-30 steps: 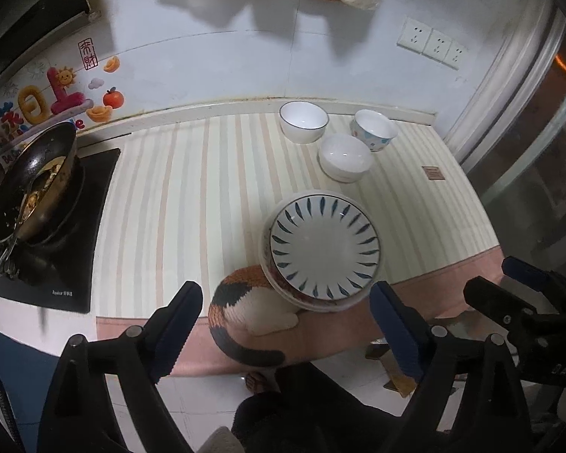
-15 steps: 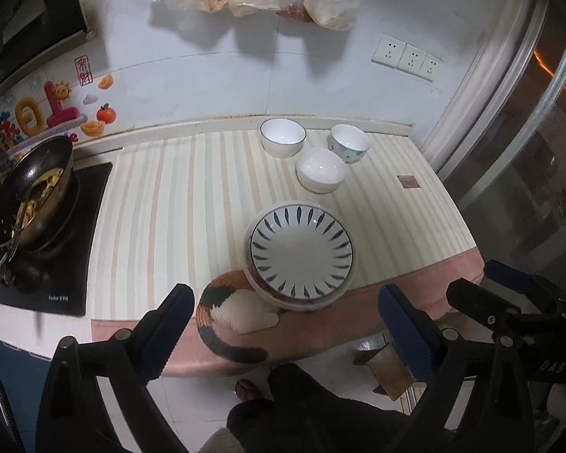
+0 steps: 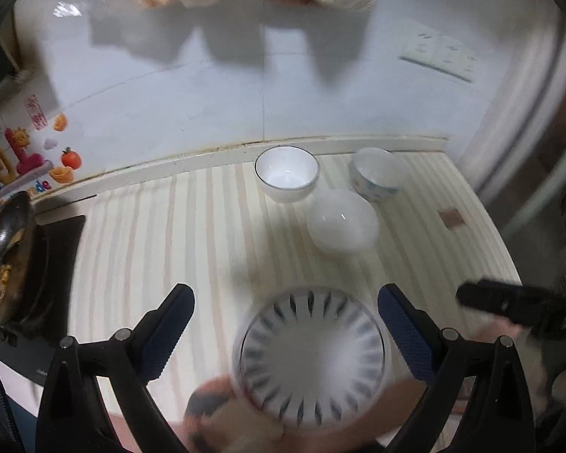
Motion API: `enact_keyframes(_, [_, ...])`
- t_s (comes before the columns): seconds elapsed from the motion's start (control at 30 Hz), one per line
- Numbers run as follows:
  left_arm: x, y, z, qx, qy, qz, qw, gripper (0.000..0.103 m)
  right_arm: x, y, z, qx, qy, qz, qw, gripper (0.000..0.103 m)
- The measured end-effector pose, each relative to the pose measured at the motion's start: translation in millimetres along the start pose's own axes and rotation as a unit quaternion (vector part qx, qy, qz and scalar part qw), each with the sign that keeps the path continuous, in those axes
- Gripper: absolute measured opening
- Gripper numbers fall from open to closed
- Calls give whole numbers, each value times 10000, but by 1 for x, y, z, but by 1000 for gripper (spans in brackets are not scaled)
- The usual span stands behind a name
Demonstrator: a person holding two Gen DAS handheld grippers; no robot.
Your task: Organize plates and bowls
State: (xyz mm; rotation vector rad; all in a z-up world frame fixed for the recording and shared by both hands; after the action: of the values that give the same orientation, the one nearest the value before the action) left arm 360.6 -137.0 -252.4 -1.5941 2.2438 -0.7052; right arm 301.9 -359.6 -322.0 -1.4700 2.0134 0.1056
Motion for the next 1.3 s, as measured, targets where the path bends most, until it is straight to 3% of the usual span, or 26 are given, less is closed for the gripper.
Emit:
enact_keyframes(0.07, [-1, -15, 39, -359, 29, -187, 9992, 100, 18, -22, 27, -267, -17, 110, 9996, 95])
enact_keyframes(0.1, [0, -21, 61, -580, 104, -279, 9979, 99, 28, -36, 46, -416, -17, 87, 9991, 86])
enact_keyframes(0.13, [0, -26, 78, -733, 170, -342, 9966, 92, 37, -44, 59, -507, 54, 67, 9987, 80])
enact_keyframes(0.2, [1, -35, 115, -1035, 223, -453, 9933, 81, 53, -63, 94, -830, 51, 30, 9965, 57])
enact_keyframes(0.27, [3, -40, 148, -1325, 349, -589, 9888, 70, 64, -79, 117, -944, 4, 19, 9955, 47])
enact_keyframes(0.43, [11, -43, 204, -1840, 688, -829, 9770, 53, 84, -115, 169, -1241, -71, 0, 9922, 44])
enact_keyframes(0.57, [22, -42, 222, -2035, 979, -883, 9701, 42, 94, -137, 197, -1366, -84, 36, 9906, 39])
enact_keyframes(0.6, [23, -43, 226, -2068, 1076, -907, 9682, 35, 97, -142, 204, -1397, -58, 31, 9902, 35])
enact_keyframes(0.67, [27, -45, 232, -2135, 1165, -966, 9652, 32, 99, -145, 214, -1498, -34, 18, 9887, 24])
enact_keyframes(0.77, [28, -49, 232, -2100, 1153, -991, 9658, 32, 99, -146, 224, -1606, 31, -105, 9870, 21])
enact_keyframes(1.03, [43, -53, 208, -1992, 1085, -768, 9709, 32, 103, -146, 210, -1590, 19, -100, 9872, 21])
enact_keyframes(1.3, [83, -41, 158, -1911, 1265, -444, 9724, 32, 111, -127, 145, -1436, 26, -114, 9896, 21])
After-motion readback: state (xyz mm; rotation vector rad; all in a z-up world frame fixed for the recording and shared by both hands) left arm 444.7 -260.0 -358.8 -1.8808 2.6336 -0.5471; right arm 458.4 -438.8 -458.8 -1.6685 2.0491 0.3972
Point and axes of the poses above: each gripper's, at about its wrist camera, not at the fingertips, and z roughly the way its jaws point, x to its right, y to its underside, the point moved 6 cm from there along z, roughly the way its jaws point, and after that the axes turned 3 degrees about z, right-handed, at the moved point
